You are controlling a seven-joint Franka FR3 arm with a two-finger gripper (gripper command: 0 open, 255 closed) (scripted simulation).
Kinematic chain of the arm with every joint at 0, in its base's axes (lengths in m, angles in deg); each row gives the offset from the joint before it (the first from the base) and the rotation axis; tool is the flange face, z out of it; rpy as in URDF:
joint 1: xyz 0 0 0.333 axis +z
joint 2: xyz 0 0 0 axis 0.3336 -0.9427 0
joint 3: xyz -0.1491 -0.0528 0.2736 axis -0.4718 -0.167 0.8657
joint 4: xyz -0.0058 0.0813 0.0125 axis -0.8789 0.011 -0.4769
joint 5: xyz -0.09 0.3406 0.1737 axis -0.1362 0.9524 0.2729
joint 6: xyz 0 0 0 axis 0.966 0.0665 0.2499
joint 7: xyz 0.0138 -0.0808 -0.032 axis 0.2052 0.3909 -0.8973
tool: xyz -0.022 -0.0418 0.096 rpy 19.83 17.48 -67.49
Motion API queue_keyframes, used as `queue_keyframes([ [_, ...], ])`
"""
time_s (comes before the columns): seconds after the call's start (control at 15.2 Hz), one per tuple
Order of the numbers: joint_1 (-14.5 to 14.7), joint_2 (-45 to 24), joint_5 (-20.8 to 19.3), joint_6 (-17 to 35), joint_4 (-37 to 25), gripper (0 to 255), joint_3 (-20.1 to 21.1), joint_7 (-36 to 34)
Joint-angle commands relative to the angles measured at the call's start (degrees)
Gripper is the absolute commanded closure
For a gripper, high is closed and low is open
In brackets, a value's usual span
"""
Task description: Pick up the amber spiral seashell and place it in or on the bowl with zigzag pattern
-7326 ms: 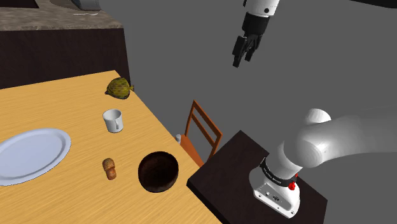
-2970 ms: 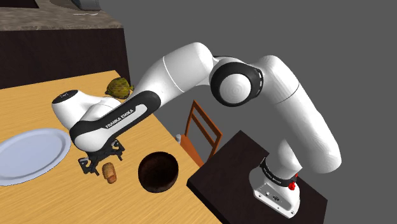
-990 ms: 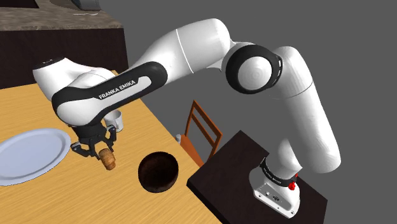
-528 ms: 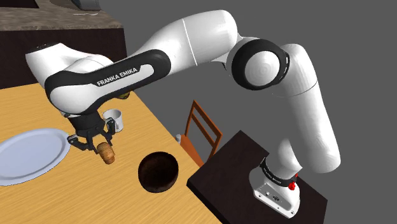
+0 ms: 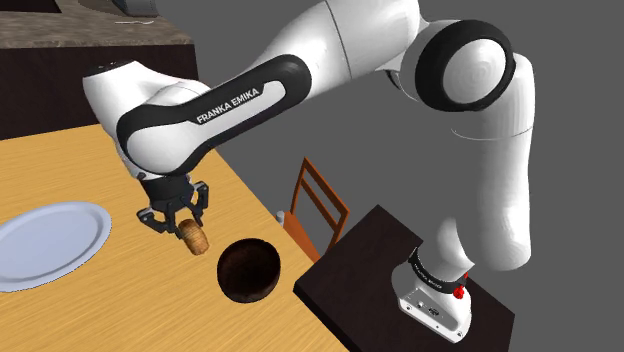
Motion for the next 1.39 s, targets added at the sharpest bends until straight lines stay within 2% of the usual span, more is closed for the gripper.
queue_keyframes([
  [0.0,-1.7,5.0,1.3,2.9,7.8,255,0.6,0.7],
  [0.53,-6.2,23.8,8.5,9.6,31.9,255,2.1,6.4],
  [1.32,-5.5,16.9,5.2,18.3,34.3,255,1.3,4.3],
])
